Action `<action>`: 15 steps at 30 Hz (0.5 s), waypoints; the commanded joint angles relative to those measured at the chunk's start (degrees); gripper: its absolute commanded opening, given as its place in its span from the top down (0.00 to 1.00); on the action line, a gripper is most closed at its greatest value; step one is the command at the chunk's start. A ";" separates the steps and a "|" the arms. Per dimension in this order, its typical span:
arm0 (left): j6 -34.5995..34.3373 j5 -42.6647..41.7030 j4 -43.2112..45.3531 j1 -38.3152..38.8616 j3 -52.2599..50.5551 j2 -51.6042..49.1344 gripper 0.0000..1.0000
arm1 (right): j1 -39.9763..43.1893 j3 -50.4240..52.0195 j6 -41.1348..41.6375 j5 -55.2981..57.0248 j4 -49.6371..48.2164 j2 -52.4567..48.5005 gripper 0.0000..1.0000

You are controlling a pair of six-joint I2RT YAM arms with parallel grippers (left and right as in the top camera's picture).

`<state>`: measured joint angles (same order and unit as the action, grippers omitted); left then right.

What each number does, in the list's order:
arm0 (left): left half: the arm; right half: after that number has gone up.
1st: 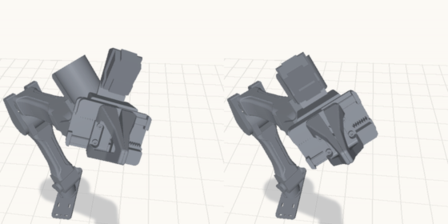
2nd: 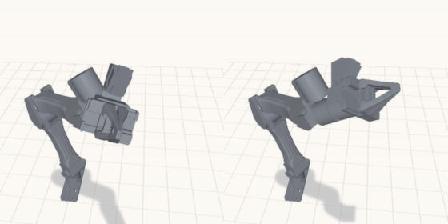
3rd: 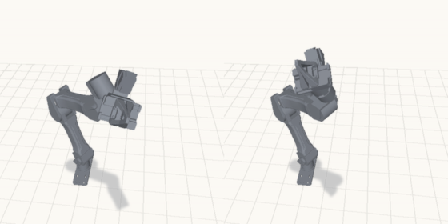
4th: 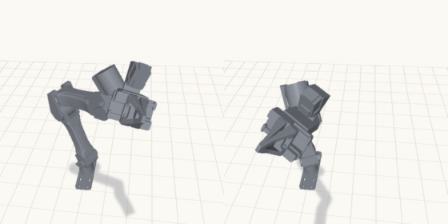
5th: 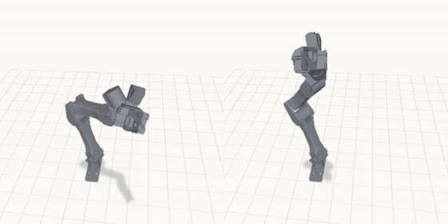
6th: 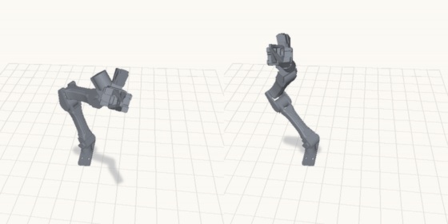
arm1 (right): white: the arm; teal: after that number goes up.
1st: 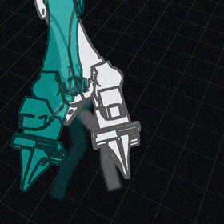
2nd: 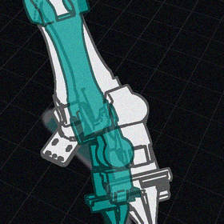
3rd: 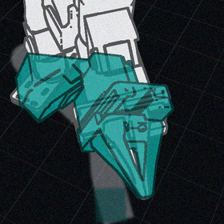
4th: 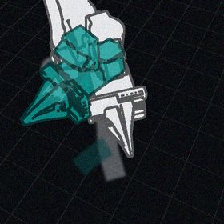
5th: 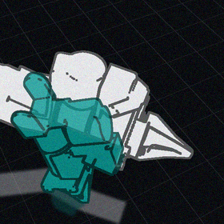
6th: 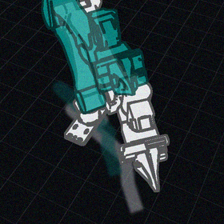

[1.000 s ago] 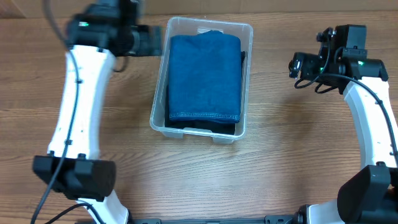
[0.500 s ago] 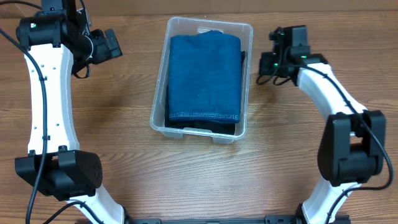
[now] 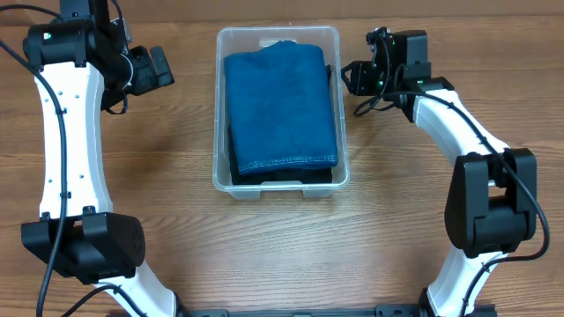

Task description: Pack container

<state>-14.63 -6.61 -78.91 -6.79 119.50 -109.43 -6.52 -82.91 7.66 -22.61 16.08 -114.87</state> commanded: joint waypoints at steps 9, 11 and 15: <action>0.98 6.16 0.79 0.00 0.11 0.04 0.00 | 9.18 -3.69 -4.85 12.26 9.70 7.26 0.00; 2.29 5.99 0.74 -0.02 0.11 0.04 0.00 | 9.49 -5.99 -6.54 12.52 16.68 7.89 0.00; 5.29 5.03 0.74 0.09 0.11 0.20 0.00 | 10.10 -9.11 -4.63 12.57 26.99 10.67 0.00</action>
<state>-12.99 -1.85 -78.17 -6.79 119.50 -109.43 3.64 -88.64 3.38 -11.51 39.22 -108.84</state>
